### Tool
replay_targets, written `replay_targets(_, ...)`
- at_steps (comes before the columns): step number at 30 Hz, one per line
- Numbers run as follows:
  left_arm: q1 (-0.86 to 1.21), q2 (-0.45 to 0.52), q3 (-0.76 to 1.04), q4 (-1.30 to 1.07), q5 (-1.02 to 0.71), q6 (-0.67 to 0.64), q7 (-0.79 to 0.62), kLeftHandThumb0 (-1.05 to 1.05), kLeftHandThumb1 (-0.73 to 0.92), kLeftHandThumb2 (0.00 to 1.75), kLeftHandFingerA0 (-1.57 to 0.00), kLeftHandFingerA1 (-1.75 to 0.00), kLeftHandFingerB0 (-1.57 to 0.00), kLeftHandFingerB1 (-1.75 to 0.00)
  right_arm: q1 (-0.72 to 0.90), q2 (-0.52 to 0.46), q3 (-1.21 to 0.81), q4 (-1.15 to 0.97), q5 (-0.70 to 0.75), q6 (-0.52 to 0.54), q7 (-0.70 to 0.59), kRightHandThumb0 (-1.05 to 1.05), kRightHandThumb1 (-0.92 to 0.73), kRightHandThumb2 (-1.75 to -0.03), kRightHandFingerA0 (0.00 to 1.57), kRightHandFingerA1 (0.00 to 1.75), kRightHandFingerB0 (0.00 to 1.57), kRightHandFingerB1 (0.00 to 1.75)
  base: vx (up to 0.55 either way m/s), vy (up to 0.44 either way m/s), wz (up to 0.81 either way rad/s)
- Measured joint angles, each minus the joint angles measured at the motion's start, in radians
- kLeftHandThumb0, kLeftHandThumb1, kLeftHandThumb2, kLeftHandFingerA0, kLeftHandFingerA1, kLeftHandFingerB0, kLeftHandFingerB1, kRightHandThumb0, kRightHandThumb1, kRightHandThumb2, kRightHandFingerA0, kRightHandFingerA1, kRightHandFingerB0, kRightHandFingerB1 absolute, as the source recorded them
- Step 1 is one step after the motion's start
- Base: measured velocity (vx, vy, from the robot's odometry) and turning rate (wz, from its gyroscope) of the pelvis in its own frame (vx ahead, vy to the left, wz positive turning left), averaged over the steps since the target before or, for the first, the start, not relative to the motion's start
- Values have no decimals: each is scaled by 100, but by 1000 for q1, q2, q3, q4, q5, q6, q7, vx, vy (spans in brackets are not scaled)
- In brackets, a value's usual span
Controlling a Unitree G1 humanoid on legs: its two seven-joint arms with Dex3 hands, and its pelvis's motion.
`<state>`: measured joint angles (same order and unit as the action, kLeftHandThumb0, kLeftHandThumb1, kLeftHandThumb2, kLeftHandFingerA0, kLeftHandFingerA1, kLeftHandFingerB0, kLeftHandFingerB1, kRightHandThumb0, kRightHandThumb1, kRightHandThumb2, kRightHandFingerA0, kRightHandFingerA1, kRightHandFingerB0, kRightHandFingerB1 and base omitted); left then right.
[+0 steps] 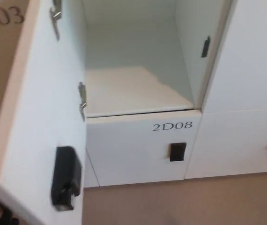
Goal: The robot walks towards an open cabinet and lifts its left hand to push the door towards the right to close it.
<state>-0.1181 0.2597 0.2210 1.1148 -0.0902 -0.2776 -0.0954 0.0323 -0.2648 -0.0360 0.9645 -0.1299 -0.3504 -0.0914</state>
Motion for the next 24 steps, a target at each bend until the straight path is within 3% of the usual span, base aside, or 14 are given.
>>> replay_targets(3,-1,0,-1,0,0,0,0,-45,49,92,-62,-111,-45,-88,5,0,0,4,0,0,-1,-25,-68,-60,71,52,49,42,153,-73,-1)
replay_targets(4,-1,0,-1,0,0,0,-1,-45,43,105,-72,-96,-50,-78,6,0,0,6,0,0,-2,-24,-68,-60,70,52,49,42,150,-45,-1)
replay_targets(6,-1,0,-1,0,0,0,-1,-45,43,105,-72,-96,-50,-78,6,1,0,7,0,0,-3,-24,-68,-60,70,52,49,42,154,-29,-3)
replay_targets(7,-2,0,-1,0,0,0,-2,-45,48,92,-64,-112,-44,-88,6,1,0,8,0,-1,-4,-24,-67,-59,70,52,50,42,160,1,-1)
replay_targets(14,-5,6,-5,1,2,0,-2,-45,50,95,-65,-111,-44,-84,9,13,0,15,0,-7,-6,-24,-67,-59,72,53,52,43,118,109,5)
replay_targets(15,-6,8,-6,1,3,0,-1,-45,44,106,-74,-97,-49,-77,9,16,0,17,0,-8,-6,-23,-67,-59,72,52,52,43,135,154,-15)
replay_targets(16,-5,11,-7,2,4,0,0,-45,44,106,-74,-97,-49,-77,10,21,1,18,0,-9,-5,-23,-67,-59,72,52,52,43,30,51,11)
replay_targets(17,-3,11,-9,2,6,0,0,-47,50,93,-64,-111,-43,-86,9,21,0,19,0,-12,-5,-24,-67,-59,73,52,54,43,71,82,10)
replay_targets(24,-5,10,-12,0,8,0,1,-47,54,92,-61,-108,-41,-88,7,21,-1,23,0,-17,-6,-23,-67,-59,72,51,54,43,10,12,1)
